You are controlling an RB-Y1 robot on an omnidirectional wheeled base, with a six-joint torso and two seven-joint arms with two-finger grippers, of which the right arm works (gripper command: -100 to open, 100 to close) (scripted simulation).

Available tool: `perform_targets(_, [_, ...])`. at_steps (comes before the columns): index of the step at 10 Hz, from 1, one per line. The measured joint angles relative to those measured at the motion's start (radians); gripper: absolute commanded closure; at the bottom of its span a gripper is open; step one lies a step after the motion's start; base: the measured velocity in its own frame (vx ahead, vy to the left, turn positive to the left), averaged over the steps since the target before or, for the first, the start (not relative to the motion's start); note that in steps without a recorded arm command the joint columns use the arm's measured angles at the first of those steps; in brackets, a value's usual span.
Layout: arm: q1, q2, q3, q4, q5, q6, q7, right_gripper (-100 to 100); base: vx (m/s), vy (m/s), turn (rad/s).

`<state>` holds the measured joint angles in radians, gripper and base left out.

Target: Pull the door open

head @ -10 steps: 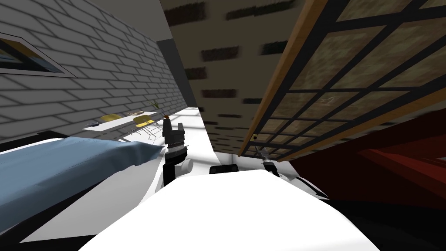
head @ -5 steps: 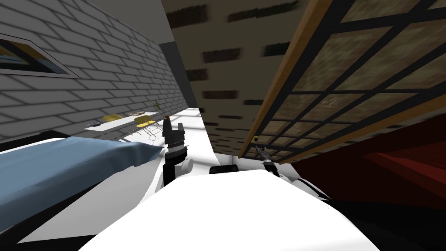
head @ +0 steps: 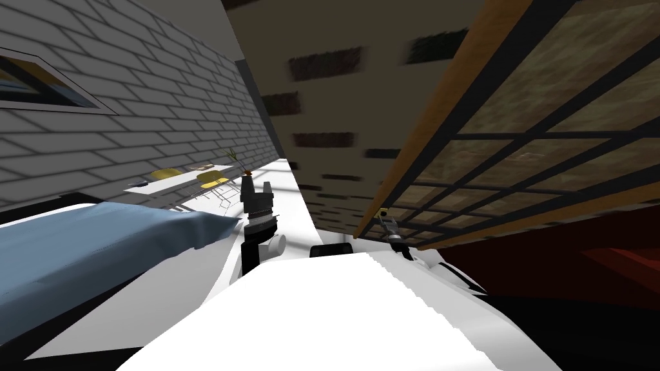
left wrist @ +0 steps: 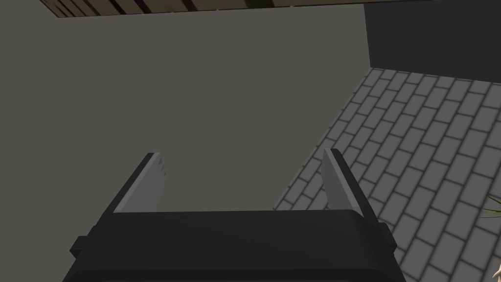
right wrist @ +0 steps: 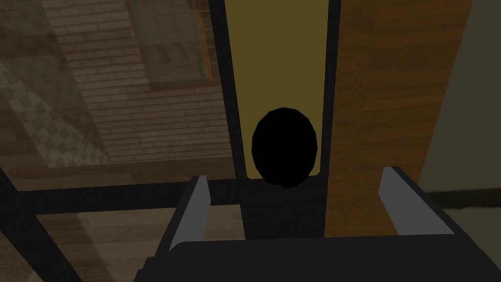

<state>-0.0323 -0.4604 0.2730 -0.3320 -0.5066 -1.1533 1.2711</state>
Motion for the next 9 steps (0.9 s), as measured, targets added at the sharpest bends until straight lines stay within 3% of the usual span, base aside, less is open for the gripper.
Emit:
perform_targets(2, [-0.005, 0.006, -0.003, 0.007, -0.002, 0.004, 0.005, -100, 0.103, -0.041, 0.001])
perform_targets(3, [-0.002, 0.009, -0.001, 0.009, 0.0, 0.001, 0.005, 100, -0.028, 0.017, 0.016])
perform_targets(9, [-0.005, 0.006, -0.003, 0.007, -0.001, 0.003, 0.005, 100, -0.008, 0.0, 0.004])
